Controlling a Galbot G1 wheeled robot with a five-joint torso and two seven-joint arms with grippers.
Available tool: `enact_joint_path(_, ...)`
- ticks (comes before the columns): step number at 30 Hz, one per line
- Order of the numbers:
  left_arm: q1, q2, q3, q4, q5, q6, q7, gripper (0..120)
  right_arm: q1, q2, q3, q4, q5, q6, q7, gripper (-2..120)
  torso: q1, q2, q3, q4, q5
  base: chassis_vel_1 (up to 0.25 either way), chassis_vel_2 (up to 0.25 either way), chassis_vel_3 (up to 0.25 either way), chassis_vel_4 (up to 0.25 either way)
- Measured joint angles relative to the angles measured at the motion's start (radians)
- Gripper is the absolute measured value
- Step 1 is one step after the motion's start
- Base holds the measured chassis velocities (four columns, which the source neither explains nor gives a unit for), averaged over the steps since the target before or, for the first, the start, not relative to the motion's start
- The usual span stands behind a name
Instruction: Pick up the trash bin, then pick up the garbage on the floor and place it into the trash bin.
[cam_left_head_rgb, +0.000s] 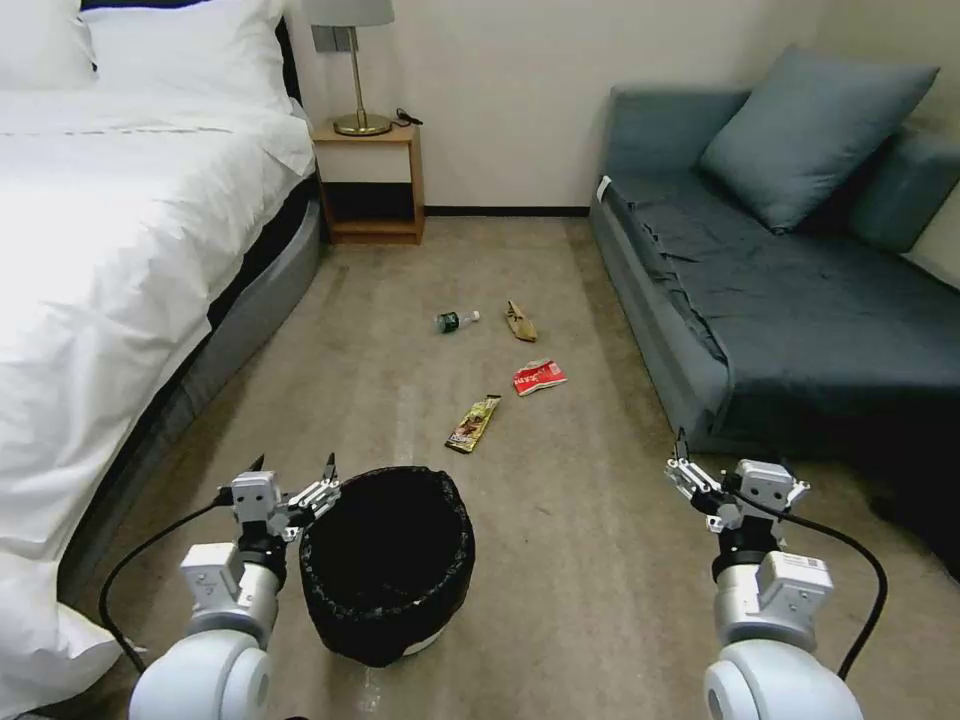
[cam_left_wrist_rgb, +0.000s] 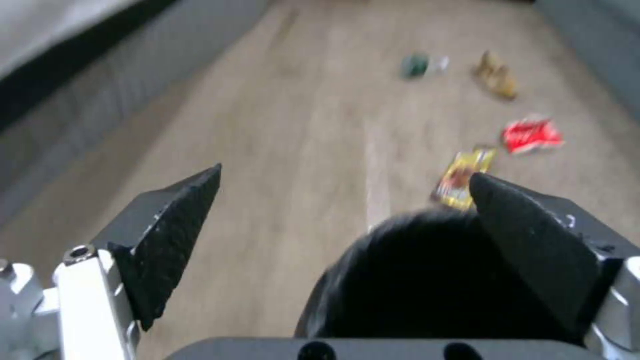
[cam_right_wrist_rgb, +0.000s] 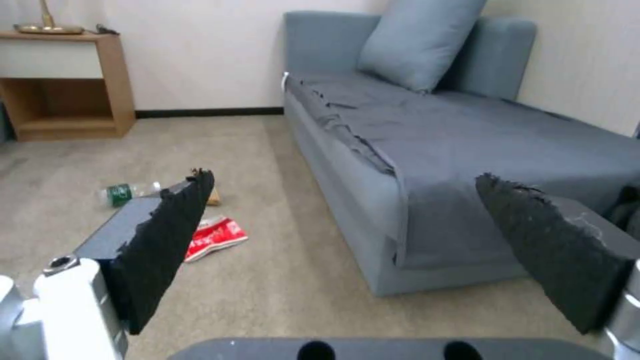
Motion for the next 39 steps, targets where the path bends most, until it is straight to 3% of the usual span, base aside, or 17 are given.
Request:
enact_joint_path(1,-0.009,0.006,-0.001,-0.002,-0.033,0.044,-0.028,100,-0.004,0.002,-0.001,0.004,-0.002,0.004,0.000,100,0.000,0.000,0.000,0.0000,0.0001,0.000,0.000,0.000,0.000)
enact_joint_path(2,-0.009,0.006,-0.001,-0.002,-0.033,0.044,-0.028,100,-0.004,0.002,-0.001,0.004,-0.002,0.004,0.000,100,0.000,0.000,0.000,0.0000,0.0001,0.000,0.000,0.000,0.000)
enact_joint_path(4,-0.026,0.021,-0.001,-0.003,-0.100,0.124,-0.082,100,-0.009,0.003,0.001,0.012,-0.004,0.009,0.000,100,0.000,0.000,0.000,-0.0001,-0.0001,0.000,0.000,0.000,0.000)
enact_joint_path(6,-0.036,0.033,-0.004,0.011,-0.122,0.152,-0.105,99,-0.007,0.000,0.001,0.015,-0.002,0.010,0.000,100,0.000,0.000,0.000,-0.0001,0.0000,0.000,0.000,0.000,0.000)
enact_joint_path(15,-0.069,0.070,-0.008,0.101,-0.123,0.157,-0.128,99,0.028,-0.018,-0.024,-0.002,0.011,0.006,-0.011,100,0.000,0.000,0.000,0.0001,0.0002,0.000,0.000,0.000,0.000)
enact_joint_path(22,-0.125,0.101,0.050,0.204,-0.181,0.151,-0.142,99,0.047,-0.028,-0.020,-0.009,0.025,0.002,-0.013,100,0.000,0.000,0.000,0.0000,0.0000,0.000,0.000,0.000,0.000)
enact_joint_path(31,-0.176,0.118,0.114,0.256,-0.245,0.147,-0.196,99,0.047,-0.026,-0.010,-0.005,0.025,0.002,-0.014,100,0.000,0.000,0.000,-0.0001,0.0000,0.000,0.000,0.000,0.000)
enact_joint_path(39,-0.169,0.138,0.128,0.271,-0.314,0.146,-0.235,98,0.043,-0.023,-0.004,0.005,0.025,0.002,-0.014,100,0.000,0.000,0.000,-0.0001,0.0001,0.000,0.000,0.000,0.000)
